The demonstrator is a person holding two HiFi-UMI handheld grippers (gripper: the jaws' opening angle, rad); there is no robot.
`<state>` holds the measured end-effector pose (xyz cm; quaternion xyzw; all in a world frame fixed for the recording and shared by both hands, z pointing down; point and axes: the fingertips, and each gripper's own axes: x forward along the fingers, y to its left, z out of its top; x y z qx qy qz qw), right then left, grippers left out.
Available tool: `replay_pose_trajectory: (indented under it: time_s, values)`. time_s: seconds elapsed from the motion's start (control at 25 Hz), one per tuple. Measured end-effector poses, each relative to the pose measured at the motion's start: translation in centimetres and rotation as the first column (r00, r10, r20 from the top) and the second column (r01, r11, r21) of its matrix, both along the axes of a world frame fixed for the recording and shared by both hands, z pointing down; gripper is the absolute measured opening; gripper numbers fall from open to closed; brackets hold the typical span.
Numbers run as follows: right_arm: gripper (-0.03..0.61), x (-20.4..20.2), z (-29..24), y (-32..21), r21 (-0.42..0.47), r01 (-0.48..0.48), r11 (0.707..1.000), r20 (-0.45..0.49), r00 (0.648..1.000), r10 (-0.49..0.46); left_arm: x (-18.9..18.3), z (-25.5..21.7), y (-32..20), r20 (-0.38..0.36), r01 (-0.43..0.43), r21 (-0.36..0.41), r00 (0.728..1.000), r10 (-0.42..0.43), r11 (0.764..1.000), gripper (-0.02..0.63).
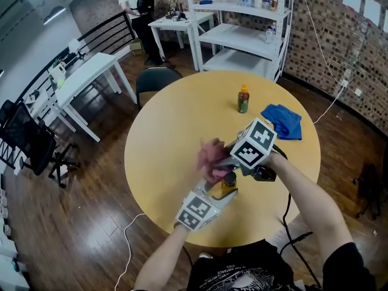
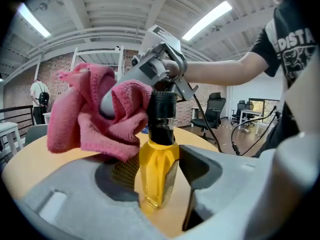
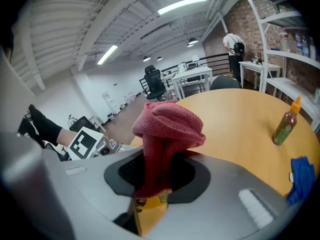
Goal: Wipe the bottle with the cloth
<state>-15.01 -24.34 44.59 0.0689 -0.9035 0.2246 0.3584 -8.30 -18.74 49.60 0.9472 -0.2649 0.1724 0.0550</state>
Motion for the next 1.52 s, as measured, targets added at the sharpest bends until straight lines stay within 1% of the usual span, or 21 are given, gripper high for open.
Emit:
replay_pose_trajectory:
  time_s: [0.08,0.16,0.28,0.4,0.52,0.64,0.68,0.76,0.84,0.92,1.0,1.12,1.36,1.44,1.52]
  values:
    - [0.100,1.0,0.3,-0.4,-0.018,-0.044,0.999,0.018,0.999,0.045,0.0,0.1,0.1,-0.007,0.001,-0.006,1.000,-0.001,1.000,0.252]
    - [0.100,1.9,0.9,-0.4,-0.034,-0.071,0.997,0.015,0.997,0.071,-0.1,0.1,0.1,-0.014,0.001,-0.009,1.000,-0.002,1.000,0.252]
    - [0.100,2.7,1.3,-0.7,-0.024,-0.105,0.994,0.014,0.994,0.105,-0.2,0.0,-0.1,-0.014,0.003,-0.010,1.000,-0.003,1.000,0.252]
    - [0.100,2.8,0.0,-1.3,0.027,-0.150,0.988,0.051,0.988,0.148,-0.1,0.0,-0.2,-0.006,0.002,-0.006,1.000,-0.002,1.000,0.252]
    - [0.100,2.3,-4.2,-1.7,0.129,-0.201,0.971,0.144,0.973,0.182,-0.1,0.3,-0.1,-0.004,0.002,-0.005,1.000,-0.002,1.000,0.252]
    - [0.100,1.5,-8.8,-0.5,0.195,-0.221,0.956,0.259,0.951,0.168,-0.2,0.3,0.0,-0.005,0.002,-0.009,1.000,-0.002,1.000,0.252]
    - [0.100,1.2,-9.6,0.1,0.206,-0.217,0.954,0.284,0.946,0.154,-0.2,0.3,0.0,-0.003,0.002,-0.008,1.000,-0.002,1.000,0.252]
    - [0.100,0.6,-10.0,1.6,0.217,-0.192,0.957,0.301,0.946,0.121,-0.3,0.2,0.0,-0.001,0.001,-0.007,1.000,-0.001,1.000,0.252]
    - [0.100,0.1,-9.0,2.8,0.216,-0.163,0.963,0.292,0.952,0.095,-0.3,0.2,0.1,-0.003,0.002,-0.010,1.000,-0.002,1.000,0.252]
    - [0.100,0.1,-7.6,3.3,0.208,-0.153,0.966,0.275,0.957,0.092,-0.3,0.2,0.0,-0.002,0.001,-0.012,1.000,-0.001,1.000,0.252]
    - [0.100,0.6,-6.6,3.4,0.204,-0.158,0.966,0.265,0.959,0.101,-0.1,0.2,-0.1,-0.003,-0.001,-0.013,1.000,0.000,1.000,0.252]
    - [0.100,1.8,-6.3,3.1,0.195,-0.174,0.965,0.283,0.952,0.115,0.1,0.1,-0.2,-0.008,0.001,-0.022,1.000,-0.001,1.000,0.253]
    - [0.100,4.8,-5.2,2.2,0.162,-0.254,0.954,0.294,0.935,0.200,-0.1,0.1,-0.1,-0.004,0.001,-0.023,1.000,-0.001,1.000,0.252]
    - [0.100,6.0,-4.4,2.0,0.143,-0.291,0.946,0.300,0.924,0.239,-0.2,-0.1,0.0,-0.004,0.010,-0.023,1.000,-0.010,1.000,0.252]
    - [0.100,7.2,-4.0,1.8,0.124,-0.335,0.934,0.318,0.905,0.282,-0.2,-0.2,-0.1,-0.008,0.036,-0.024,0.999,-0.036,0.999,0.252]
